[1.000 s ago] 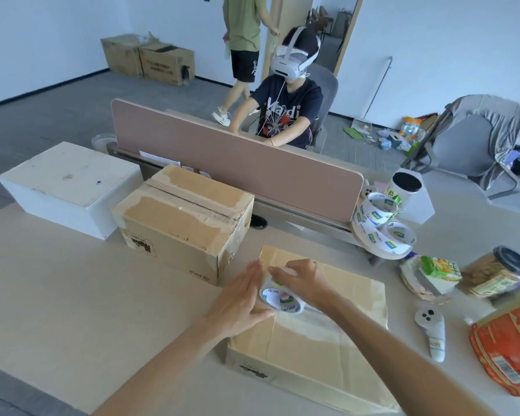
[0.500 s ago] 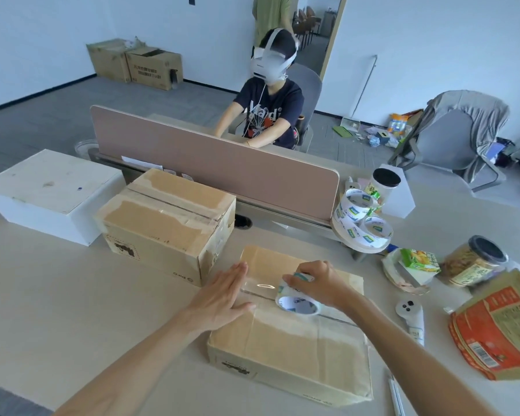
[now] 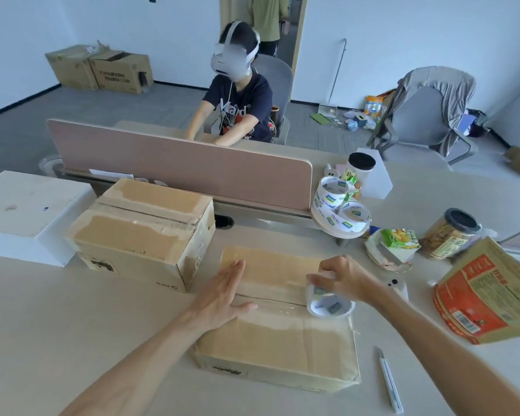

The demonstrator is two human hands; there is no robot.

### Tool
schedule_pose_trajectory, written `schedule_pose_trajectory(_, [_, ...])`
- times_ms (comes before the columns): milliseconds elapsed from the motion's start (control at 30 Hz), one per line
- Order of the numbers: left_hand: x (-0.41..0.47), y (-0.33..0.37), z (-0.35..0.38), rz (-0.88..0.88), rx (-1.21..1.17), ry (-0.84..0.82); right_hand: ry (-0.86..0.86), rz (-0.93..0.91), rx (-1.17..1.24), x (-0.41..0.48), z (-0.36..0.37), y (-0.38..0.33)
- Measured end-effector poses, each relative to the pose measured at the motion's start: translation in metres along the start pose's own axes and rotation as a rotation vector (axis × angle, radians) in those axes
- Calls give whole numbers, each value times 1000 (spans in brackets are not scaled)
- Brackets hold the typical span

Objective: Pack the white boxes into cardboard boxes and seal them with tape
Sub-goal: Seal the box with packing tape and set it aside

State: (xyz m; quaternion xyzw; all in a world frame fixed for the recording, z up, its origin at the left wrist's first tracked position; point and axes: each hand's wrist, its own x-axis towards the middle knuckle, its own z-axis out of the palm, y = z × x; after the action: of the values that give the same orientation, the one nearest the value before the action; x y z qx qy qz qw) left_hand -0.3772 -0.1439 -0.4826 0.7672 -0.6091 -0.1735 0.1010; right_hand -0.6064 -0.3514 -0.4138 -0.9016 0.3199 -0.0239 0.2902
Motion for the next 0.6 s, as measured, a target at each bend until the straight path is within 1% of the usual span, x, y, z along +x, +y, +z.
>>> schedule_pose_trajectory(100, [3, -2, 2, 25, 34, 21, 69, 51, 56, -31, -23, 40])
schedule_pose_trajectory(167, [3, -2, 3, 44, 54, 25, 87, 23, 37, -40, -26, 51])
schedule_pose_trajectory(233, [3, -2, 3, 61, 62, 29, 67, -11, -46, -42, -28, 57])
schedule_pose_trajectory(367, [4, -2, 4, 77, 103, 33, 41, 40, -213, -50, -25, 80])
schedule_pose_trajectory(500, [5, -4, 7, 74, 106, 25, 52, 62, -238, -52, -16, 84])
schedule_pose_trajectory(600, [5, -7, 8, 63, 106, 25, 63, 76, -310, -51, -16, 84])
